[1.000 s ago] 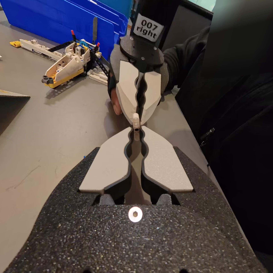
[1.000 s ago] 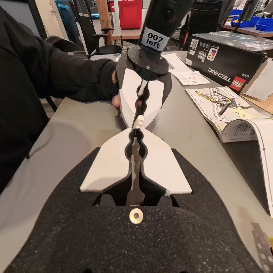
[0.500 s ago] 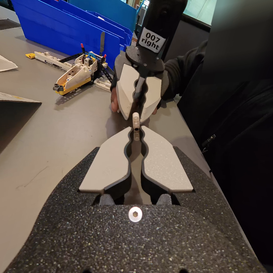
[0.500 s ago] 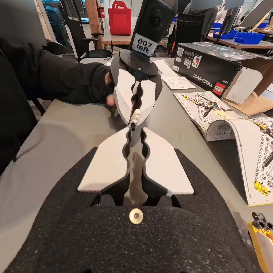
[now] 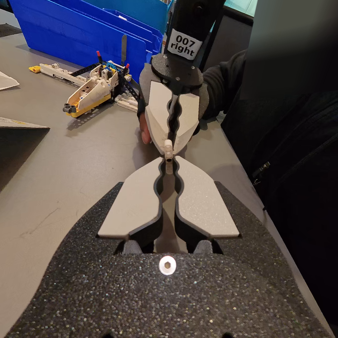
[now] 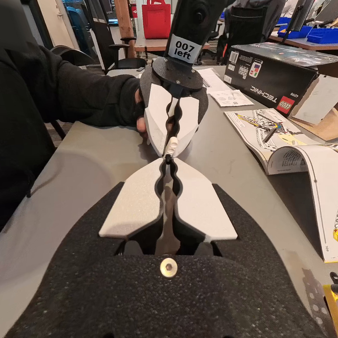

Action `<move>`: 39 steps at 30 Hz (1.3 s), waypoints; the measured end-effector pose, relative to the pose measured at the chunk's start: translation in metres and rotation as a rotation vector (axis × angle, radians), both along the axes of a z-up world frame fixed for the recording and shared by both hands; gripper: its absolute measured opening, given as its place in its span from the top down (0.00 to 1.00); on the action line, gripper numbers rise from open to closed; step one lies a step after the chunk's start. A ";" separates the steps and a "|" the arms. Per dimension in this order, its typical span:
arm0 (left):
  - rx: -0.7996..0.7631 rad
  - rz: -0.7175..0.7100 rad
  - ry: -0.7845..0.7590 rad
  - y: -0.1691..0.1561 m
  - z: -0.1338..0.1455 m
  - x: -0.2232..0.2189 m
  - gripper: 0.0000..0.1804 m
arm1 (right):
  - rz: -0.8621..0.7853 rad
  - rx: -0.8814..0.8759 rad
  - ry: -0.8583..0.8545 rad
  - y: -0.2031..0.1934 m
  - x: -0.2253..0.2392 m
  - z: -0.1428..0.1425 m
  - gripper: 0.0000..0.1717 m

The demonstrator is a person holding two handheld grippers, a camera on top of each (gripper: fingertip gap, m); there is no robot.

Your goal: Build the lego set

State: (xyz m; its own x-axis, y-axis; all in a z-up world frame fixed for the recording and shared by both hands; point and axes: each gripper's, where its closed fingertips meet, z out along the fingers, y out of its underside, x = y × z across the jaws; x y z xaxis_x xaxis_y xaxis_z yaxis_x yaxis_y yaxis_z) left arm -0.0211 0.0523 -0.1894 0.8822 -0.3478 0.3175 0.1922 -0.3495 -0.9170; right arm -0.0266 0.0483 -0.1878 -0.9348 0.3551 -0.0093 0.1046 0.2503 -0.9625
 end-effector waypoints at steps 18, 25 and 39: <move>-0.004 0.014 0.033 0.002 -0.003 -0.001 0.96 | 0.001 -0.020 -0.084 -0.001 -0.002 -0.002 0.98; -0.010 0.018 0.043 0.001 -0.004 -0.002 0.96 | -0.008 -0.017 -0.087 -0.001 -0.003 -0.002 0.98; -0.058 0.178 -0.033 -0.016 -0.002 -0.046 0.96 | -0.177 0.150 -0.013 0.008 -0.042 -0.020 0.90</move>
